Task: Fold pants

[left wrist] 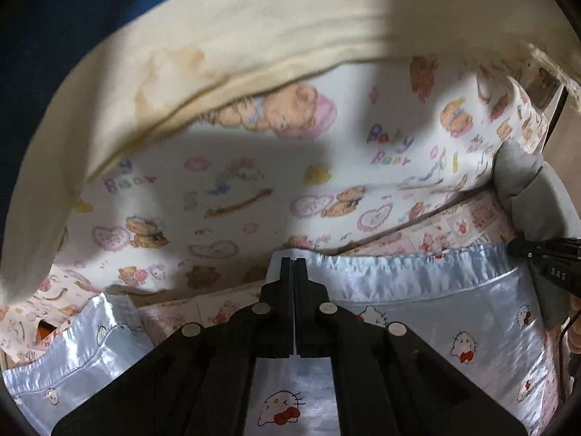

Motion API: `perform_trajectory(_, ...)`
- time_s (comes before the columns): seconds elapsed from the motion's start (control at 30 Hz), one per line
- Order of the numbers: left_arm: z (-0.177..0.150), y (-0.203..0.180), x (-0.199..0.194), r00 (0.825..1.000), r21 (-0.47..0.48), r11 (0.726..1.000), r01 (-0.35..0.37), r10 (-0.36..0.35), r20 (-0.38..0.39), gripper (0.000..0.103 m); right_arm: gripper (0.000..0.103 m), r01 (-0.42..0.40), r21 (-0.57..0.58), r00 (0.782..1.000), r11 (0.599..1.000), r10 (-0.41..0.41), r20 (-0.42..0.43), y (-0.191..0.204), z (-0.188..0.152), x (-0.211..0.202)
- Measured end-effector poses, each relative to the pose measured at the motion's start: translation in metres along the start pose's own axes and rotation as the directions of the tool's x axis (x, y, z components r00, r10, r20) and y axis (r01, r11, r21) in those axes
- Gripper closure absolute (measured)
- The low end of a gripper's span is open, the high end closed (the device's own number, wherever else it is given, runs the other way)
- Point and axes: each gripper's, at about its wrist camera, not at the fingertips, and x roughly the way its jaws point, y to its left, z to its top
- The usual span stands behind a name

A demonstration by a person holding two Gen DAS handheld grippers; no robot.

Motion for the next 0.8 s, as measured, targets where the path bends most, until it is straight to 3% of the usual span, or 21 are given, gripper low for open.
perform_trajectory(0.23, 0.019, 0.006, -0.006, 0.998, -0.015, 0.999, -0.050, 0.050, 0.026, 0.103, 0.103, 0.005, 0.003, 0.996, 1.000, -0.006, 0.087, 0.005, 0.015, -0.031)
perform_trajectory(0.33, 0.022, 0.006, -0.009, 0.999, -0.020, 0.999, -0.025, 0.025, 0.020, 0.103, 0.103, 0.019, -0.001, 0.988, 1.000, -0.019, 0.152, 0.001, 0.017, -0.054)
perform_trajectory(0.37, 0.019, 0.006, -0.012, 1.000, -0.023, 1.000, -0.004, 0.005, 0.012, 0.103, 0.103, 0.014, -0.024, 0.972, 1.000, -0.008, 0.235, 0.002, 0.014, -0.062)
perform_trajectory(0.43, 0.009, 0.003, -0.022, 1.000, -0.003, 1.000, 0.013, -0.013, 0.024, 0.103, 0.103, -0.028, -0.069, 0.959, 0.997, 0.046, 0.279, 0.006, 0.001, -0.082)
perform_trajectory(0.57, -0.022, 0.002, -0.058, 0.997, 0.038, 0.999, -0.036, 0.033, 0.074, 0.098, 0.103, -0.024, -0.126, 0.928, 0.992, 0.069, 0.366, 0.002, -0.034, -0.124)
perform_trajectory(0.63, -0.037, 0.006, -0.081, 0.994, 0.025, 0.999, -0.040, 0.037, 0.101, 0.097, 0.094, -0.045, -0.123, 0.909, 0.991, 0.091, 0.407, -0.004, -0.055, -0.141)
perform_trajectory(0.7, -0.052, 0.011, -0.106, 0.989, 0.013, 0.998, -0.056, 0.054, 0.137, 0.093, 0.069, -0.072, -0.105, 0.890, 0.992, 0.111, 0.442, -0.011, -0.071, -0.152)
perform_trajectory(0.77, -0.071, 0.011, -0.131, 0.980, -0.001, 0.997, -0.082, 0.081, 0.183, 0.088, 0.059, -0.095, -0.097, 0.872, 0.991, 0.130, 0.472, -0.015, -0.088, -0.165)
perform_trajectory(0.8, -0.082, 0.011, -0.142, 0.974, -0.009, 0.996, -0.091, 0.091, 0.205, 0.084, 0.058, -0.102, -0.098, 0.867, 0.990, 0.137, 0.478, -0.015, -0.095, -0.168)
